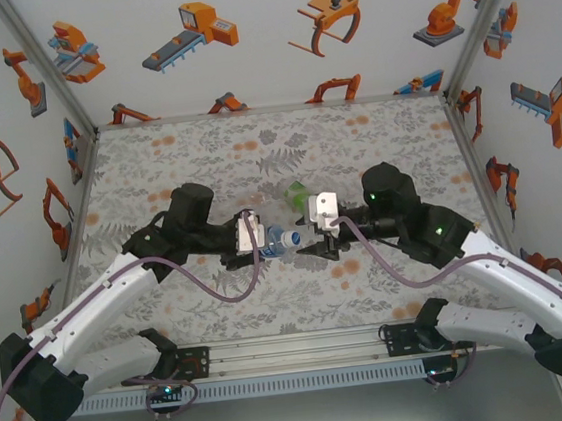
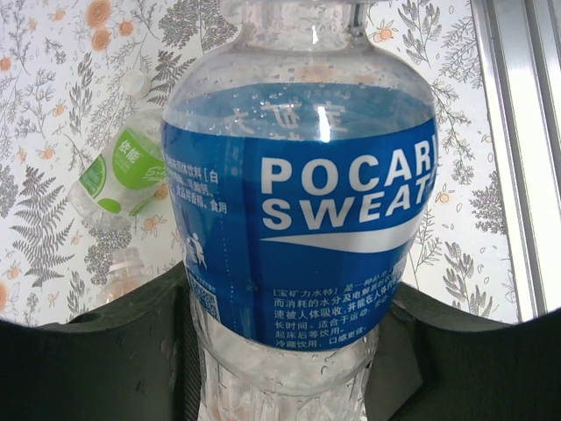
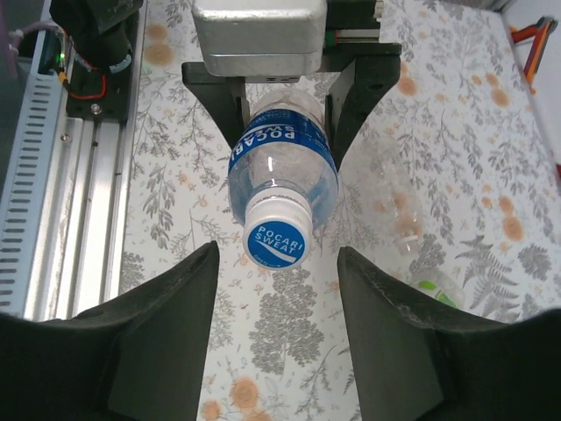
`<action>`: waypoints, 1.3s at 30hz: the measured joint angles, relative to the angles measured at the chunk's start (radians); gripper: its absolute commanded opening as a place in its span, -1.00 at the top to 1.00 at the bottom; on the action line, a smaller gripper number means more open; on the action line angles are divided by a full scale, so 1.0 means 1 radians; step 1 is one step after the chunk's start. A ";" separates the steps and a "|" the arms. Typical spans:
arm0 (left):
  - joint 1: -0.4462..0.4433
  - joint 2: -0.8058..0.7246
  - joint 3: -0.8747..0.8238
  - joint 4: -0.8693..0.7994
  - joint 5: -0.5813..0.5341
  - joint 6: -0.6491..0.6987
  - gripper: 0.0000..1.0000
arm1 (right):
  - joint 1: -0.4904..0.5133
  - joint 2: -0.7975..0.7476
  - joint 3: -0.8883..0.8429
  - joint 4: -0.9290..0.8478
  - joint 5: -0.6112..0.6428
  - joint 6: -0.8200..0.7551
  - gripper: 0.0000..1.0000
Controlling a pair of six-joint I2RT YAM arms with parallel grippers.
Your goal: Screw on the bottle caps
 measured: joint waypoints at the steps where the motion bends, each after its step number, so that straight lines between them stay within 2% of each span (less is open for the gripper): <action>1: 0.000 0.000 0.000 0.000 0.000 0.002 1.00 | 0.000 0.000 -0.006 0.011 -0.003 -0.003 0.05; 7: 0.000 -0.004 0.000 0.000 0.000 0.002 1.00 | 0.000 0.003 -0.039 0.064 -0.019 -0.007 0.21; 11: 0.000 -0.004 0.000 -0.004 0.000 0.003 1.00 | 0.000 0.008 -0.053 0.093 -0.026 0.014 0.52; 14: 0.002 -0.004 0.000 -0.012 -0.007 0.002 1.00 | -0.001 0.006 -0.074 0.134 -0.016 0.102 0.76; 16: 0.004 -0.005 0.000 -0.016 -0.018 0.002 1.00 | -0.001 0.005 -0.095 0.178 0.016 0.237 1.00; 20: 0.009 -0.005 0.000 -0.013 -0.060 -0.003 1.00 | 0.000 0.016 -0.111 0.222 0.151 0.661 1.00; 25: 0.018 0.000 -0.001 -0.010 -0.126 -0.021 1.00 | 0.000 0.043 -0.132 0.230 0.315 1.302 1.00; 26: 0.018 0.002 -0.001 -0.010 -0.133 -0.024 1.00 | 0.000 0.044 -0.137 0.228 0.337 1.386 0.99; 28: 0.019 0.006 -0.003 -0.002 -0.144 -0.029 1.00 | 0.000 0.045 -0.143 0.217 0.377 1.532 0.85; 31: 0.019 0.008 -0.010 0.018 -0.152 -0.032 1.00 | 0.001 0.046 -0.142 0.200 0.410 1.624 0.58; 35: 0.018 0.019 -0.010 0.033 -0.149 -0.031 1.00 | 0.003 0.046 -0.121 0.175 0.426 1.559 0.07; 39: 0.001 0.019 -0.010 0.027 -0.111 -0.016 1.00 | 0.000 0.020 -0.078 0.150 0.454 1.328 -0.06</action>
